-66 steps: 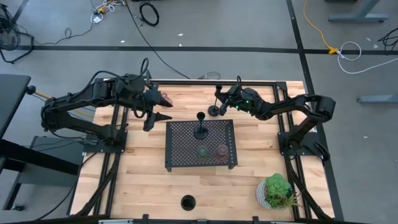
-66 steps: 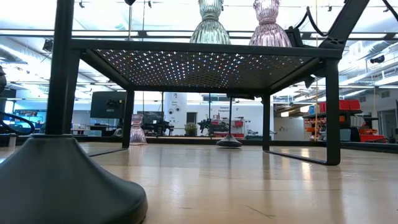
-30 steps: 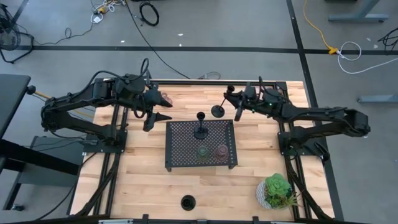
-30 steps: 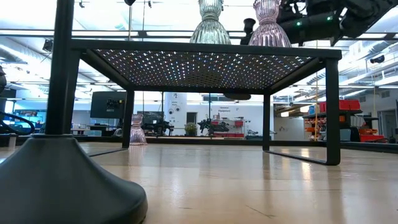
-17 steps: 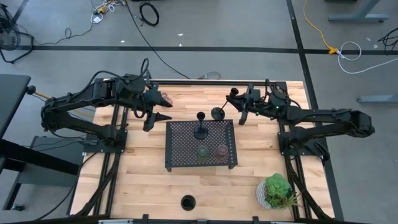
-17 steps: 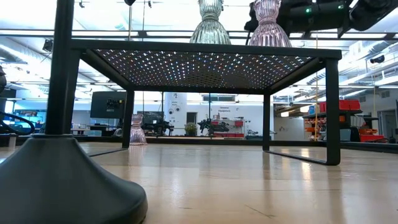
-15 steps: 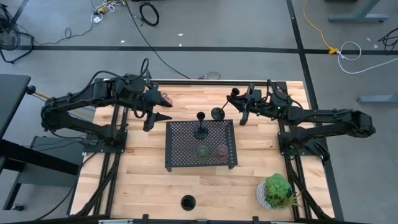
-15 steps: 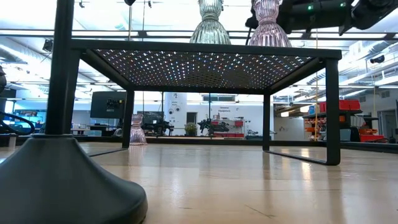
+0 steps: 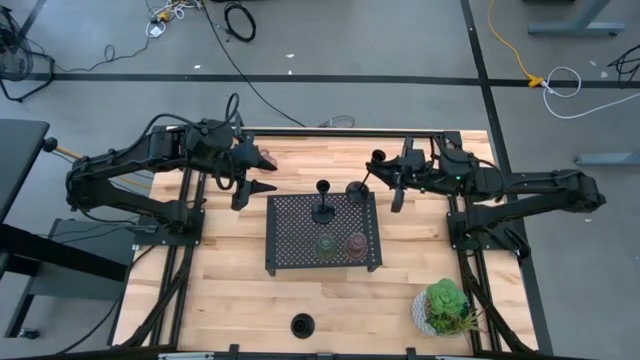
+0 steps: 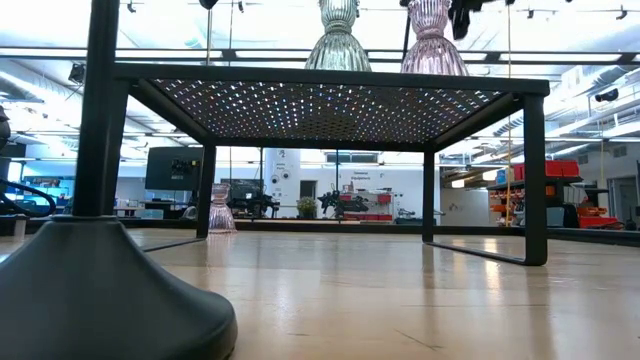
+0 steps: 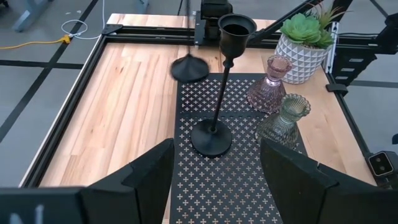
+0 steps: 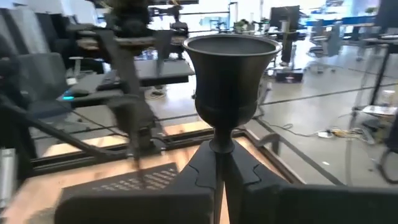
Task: Pick & Place candle stick holders
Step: Align the top black candle holder on the shelf with the black candle holder, then align the purple candle holder on the shelf with the green and purple candle holders
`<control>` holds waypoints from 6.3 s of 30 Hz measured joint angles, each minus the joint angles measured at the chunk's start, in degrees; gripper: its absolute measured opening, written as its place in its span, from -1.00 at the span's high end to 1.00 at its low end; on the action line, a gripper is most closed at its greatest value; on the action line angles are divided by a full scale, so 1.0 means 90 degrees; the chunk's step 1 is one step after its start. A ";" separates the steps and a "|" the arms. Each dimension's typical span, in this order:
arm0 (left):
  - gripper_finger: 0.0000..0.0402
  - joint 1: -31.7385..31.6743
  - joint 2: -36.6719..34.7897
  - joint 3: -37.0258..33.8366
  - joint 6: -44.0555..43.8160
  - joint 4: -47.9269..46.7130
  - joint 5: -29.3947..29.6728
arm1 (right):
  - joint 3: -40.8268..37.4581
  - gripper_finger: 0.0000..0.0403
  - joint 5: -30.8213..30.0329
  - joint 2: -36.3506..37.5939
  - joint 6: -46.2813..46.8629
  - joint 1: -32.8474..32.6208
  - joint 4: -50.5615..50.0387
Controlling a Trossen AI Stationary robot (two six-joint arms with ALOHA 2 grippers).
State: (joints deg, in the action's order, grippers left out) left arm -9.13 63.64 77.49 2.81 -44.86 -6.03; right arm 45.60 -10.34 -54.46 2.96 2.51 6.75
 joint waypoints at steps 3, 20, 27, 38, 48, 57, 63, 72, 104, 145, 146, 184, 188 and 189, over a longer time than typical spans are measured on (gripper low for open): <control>-0.20 -0.0002 0.0000 0.0000 -0.0001 0.0000 0.0001 | 0.0254 1.00 -0.0100 -0.0003 0.0101 -0.0337 -0.0183; -0.20 -0.0002 0.0000 0.0002 0.0095 0.0000 0.0003 | 0.0402 1.00 -0.1804 -0.0376 0.0269 -0.1822 -0.0523; -0.20 -0.0002 0.0000 0.0002 0.0095 0.0002 0.0003 | 0.0402 1.00 -0.1810 -0.0752 0.0215 -0.1826 -0.0295; -0.20 -0.0001 0.0000 0.0002 0.0095 0.0005 0.0003 | 0.0402 1.00 -0.1919 -0.1240 0.0082 -0.1788 -0.0168; -0.20 -0.0001 0.0000 0.0002 0.0092 0.0004 0.0003 | 0.0402 0.99 -0.1907 -0.1348 0.0095 -0.1580 -0.0106; -0.20 -0.0002 0.0000 0.0002 0.0092 0.0005 0.0001 | 0.0402 0.97 -0.1898 -0.1348 0.0114 -0.1575 -0.0144; -0.20 -0.0001 0.0000 0.0002 0.0090 0.0003 0.0001 | 0.0402 0.96 -0.1795 -0.1348 0.0114 -0.1573 -0.0144; -0.20 -0.0001 0.0000 0.0002 0.0090 0.0002 0.0001 | 0.0402 0.83 -0.1742 -0.1348 0.0117 -0.1575 -0.0142; -0.20 -0.0002 0.0000 0.0002 0.0087 0.0002 0.0001 | 0.0402 0.62 -0.2074 -0.1345 0.0075 -0.1573 -0.0139; -0.20 0.0000 -0.0002 0.0002 0.0049 0.0002 -0.0001 | 0.0399 -0.26 -0.1680 -0.1516 0.0112 -0.1577 -0.0195; -0.20 -0.0002 -0.0001 0.0002 0.0049 0.0002 -0.0001 | 0.0399 -0.27 -0.1755 -0.1523 0.0089 -0.1577 -0.0179; -0.20 -0.0562 -0.0257 -0.0832 -0.0124 -0.0482 0.1455 | 0.0399 -0.27 -0.2254 -0.1411 -0.0386 -0.1539 -0.0317; -0.20 -0.1035 -0.0494 -0.1531 -0.0124 0.0047 0.1453 | 0.0402 -0.27 -0.2252 -0.1322 -0.0386 -0.1539 -0.0534; -0.20 -0.1172 -0.0545 -0.1713 -0.0124 0.0173 0.1455 | 0.0402 -0.27 -0.2249 -0.1288 -0.0379 -0.1539 -0.0626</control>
State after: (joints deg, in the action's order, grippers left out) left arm -19.67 58.73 62.08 1.69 -43.30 7.06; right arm 49.21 -30.59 -66.05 -0.45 -11.33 1.12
